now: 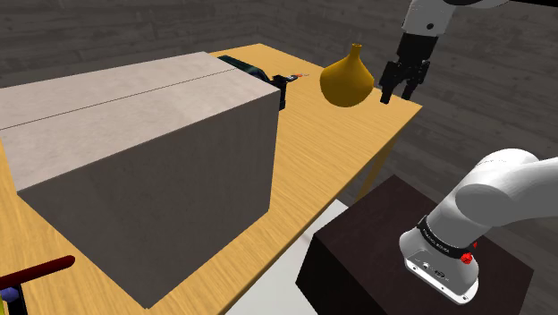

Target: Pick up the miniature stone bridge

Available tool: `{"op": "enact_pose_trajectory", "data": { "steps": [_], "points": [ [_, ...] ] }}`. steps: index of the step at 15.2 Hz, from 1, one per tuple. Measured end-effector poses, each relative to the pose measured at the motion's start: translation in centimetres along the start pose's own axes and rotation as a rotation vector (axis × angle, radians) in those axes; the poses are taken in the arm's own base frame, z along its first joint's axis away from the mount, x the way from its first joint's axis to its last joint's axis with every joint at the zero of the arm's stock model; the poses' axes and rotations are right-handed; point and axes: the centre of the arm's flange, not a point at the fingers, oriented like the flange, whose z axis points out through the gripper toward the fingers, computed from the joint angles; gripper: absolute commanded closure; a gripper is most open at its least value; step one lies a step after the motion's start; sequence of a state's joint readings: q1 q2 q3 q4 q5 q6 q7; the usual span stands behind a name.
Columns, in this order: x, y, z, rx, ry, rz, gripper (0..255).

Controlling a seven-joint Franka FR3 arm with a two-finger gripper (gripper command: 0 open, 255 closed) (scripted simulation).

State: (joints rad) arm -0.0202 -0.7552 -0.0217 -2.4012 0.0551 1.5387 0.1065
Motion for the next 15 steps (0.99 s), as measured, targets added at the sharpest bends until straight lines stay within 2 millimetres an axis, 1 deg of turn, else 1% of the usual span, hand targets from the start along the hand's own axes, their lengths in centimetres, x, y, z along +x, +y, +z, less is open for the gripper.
{"op": "enact_pose_trajectory", "data": {
  "steps": [1, 3, 8, 10, 11, 12, 14, 15],
  "points": [
    [0.0, 0.0, 0.0, 0.0, 0.0, 0.0, 0],
    [-0.4, -1.4, 0.1, 0.001, 0.002, 0.038, 0],
    [-1.1, -7.7, -0.1, 0.004, 0.009, 0.192, 0],
    [-1.5, -10.0, 0.2, 0.005, 0.012, 0.258, 0],
    [-1.3, -11.5, 0.2, 0.006, 0.014, 0.291, 0],
    [-1.2, -12.6, 0.1, 0.007, 0.016, 0.325, 0],
    [-1.3, -15.7, -0.1, 0.008, 0.019, 0.389, 0],
    [-0.9, -17.1, -0.2, 0.009, 0.02, 0.422, 0]
  ]
}}
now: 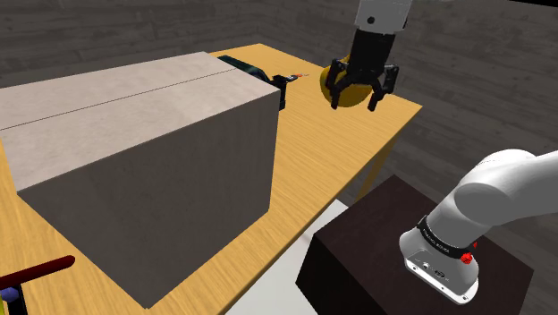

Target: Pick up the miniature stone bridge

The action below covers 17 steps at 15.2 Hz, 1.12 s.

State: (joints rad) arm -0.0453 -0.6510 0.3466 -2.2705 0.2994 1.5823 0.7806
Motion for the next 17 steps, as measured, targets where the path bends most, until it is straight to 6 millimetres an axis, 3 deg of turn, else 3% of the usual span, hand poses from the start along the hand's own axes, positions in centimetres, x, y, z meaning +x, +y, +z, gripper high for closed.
{"op": "enact_pose_trajectory", "data": {
  "steps": [5, 17],
  "points": [
    [-0.8, -6.3, 0.2, 0.003, 0.007, 0.164, 0],
    [1.1, -22.0, 0.2, 0.012, 0.022, 0.556, 0]
  ]
}}
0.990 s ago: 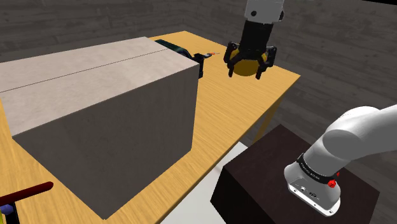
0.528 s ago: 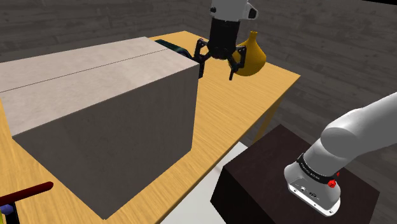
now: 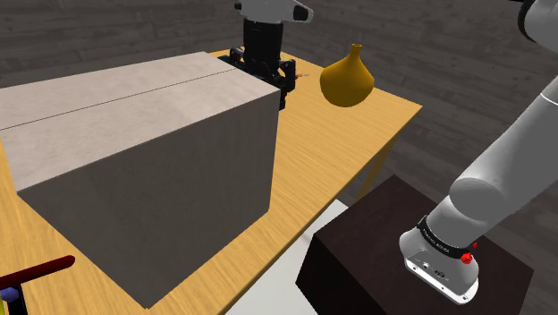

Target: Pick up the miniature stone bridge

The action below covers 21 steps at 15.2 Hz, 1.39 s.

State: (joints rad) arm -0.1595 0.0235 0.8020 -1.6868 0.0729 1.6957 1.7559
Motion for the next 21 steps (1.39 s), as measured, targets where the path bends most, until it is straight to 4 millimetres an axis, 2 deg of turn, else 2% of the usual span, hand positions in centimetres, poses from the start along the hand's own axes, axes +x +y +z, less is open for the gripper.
{"op": "enact_pose_trajectory", "data": {
  "steps": [7, 10, 16, 17, 21],
  "points": [
    [-0.9, -9.1, -0.2, 0.009, 0.006, 0.232, 0],
    [-0.7, -10.3, 1.1, 0.008, 0.01, 0.267, 0],
    [-0.5, -10.6, 3.8, 0.009, 0.011, 0.272, 0],
    [-0.5, -10.5, 3.9, 0.009, 0.011, 0.272, 255],
    [-0.5, -10.5, 4.0, 0.01, 0.011, 0.273, 255]
  ]
}}
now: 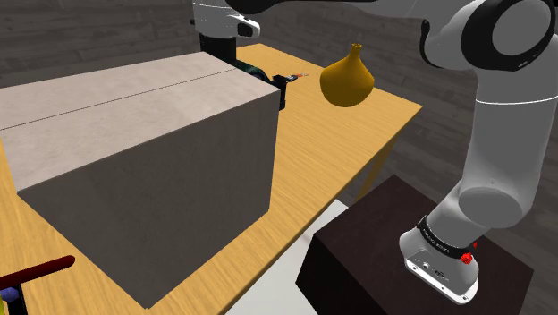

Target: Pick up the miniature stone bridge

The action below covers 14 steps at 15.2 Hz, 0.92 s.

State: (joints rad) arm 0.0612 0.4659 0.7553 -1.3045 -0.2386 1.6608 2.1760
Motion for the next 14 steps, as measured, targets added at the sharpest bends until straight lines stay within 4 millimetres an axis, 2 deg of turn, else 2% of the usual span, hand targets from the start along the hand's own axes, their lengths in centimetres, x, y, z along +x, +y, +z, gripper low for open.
{"op": "enact_pose_trajectory", "data": {
  "steps": [7, 14],
  "points": [
    [-0.1, 0.0, -0.2, -0.001, 0.001, 0.0, 255],
    [-0.3, 0.2, -3.5, -0.002, 0.001, 0.0, 255]
  ]
}}
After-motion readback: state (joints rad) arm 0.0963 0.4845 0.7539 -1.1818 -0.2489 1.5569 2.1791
